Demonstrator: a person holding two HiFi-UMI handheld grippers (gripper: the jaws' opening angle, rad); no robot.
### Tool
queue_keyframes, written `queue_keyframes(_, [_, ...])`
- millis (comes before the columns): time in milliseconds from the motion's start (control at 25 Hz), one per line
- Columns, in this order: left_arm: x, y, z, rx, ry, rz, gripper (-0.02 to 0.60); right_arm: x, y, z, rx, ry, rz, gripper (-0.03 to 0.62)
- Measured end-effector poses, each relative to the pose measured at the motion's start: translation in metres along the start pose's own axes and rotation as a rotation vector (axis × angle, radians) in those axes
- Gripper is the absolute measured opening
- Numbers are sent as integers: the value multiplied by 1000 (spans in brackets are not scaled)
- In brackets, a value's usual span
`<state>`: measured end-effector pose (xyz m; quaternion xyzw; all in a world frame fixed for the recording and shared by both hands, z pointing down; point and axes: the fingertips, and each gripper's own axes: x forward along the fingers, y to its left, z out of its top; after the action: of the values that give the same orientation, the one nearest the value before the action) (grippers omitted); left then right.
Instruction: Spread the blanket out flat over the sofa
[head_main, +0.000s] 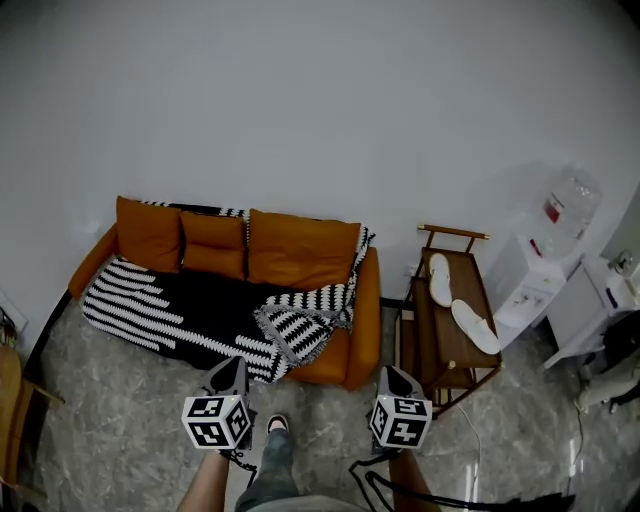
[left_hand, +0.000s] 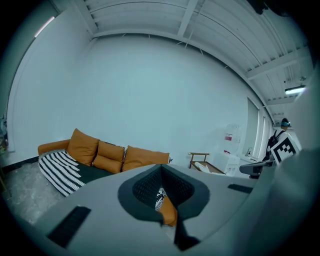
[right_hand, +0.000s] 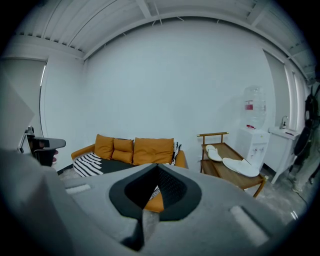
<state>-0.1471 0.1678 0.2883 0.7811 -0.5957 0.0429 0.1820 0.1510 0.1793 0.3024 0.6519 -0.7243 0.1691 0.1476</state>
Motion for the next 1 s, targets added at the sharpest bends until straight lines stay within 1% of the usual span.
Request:
queue_keyframes(160, [32,8,17,1,-8,-29,5,28,-8,14,12,0,-20,5])
queue_keyframes(320, [70,23,36,19,-8,-36,5,65,-10,30,19,15,-38,5])
queue_keyframes(720, [163,88,72,-22,11,-27,5,167,18,86,-31,46,-30,5])
queue_keyframes(1000, [223,128,83,-47,46,-22,5,238,42,116,-56,65,-18,5])
